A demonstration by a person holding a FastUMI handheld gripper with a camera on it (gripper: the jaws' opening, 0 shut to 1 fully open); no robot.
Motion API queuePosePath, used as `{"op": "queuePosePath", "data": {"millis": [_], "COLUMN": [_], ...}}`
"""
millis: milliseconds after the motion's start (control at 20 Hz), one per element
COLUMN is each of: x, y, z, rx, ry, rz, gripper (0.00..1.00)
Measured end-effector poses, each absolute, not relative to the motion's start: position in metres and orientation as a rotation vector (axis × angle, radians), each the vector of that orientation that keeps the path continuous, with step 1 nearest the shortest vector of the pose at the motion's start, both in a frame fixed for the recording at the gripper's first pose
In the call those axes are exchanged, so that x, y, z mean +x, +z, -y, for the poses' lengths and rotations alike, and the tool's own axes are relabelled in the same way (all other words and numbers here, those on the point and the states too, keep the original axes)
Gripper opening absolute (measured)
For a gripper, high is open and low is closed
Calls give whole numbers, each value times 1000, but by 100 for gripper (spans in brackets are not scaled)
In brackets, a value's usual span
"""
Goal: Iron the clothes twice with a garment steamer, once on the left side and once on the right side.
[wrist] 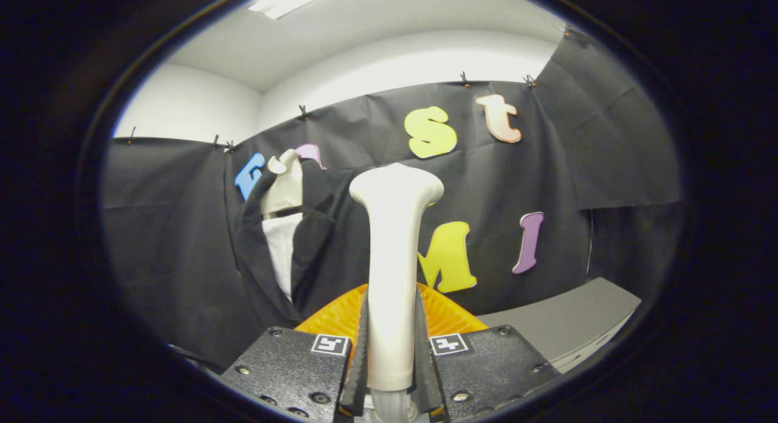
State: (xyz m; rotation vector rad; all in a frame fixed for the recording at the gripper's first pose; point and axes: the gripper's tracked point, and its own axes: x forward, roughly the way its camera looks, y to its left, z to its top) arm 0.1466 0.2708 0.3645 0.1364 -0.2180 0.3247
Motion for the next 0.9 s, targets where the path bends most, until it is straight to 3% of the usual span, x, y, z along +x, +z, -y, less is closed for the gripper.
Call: {"op": "queuePosePath", "data": {"millis": [350,900], "x": [150,148], "y": [365,294], "z": [-333,-345], "rx": [92,37], "ry": [355,344], "rz": [183,77], "gripper": [35,35]}}
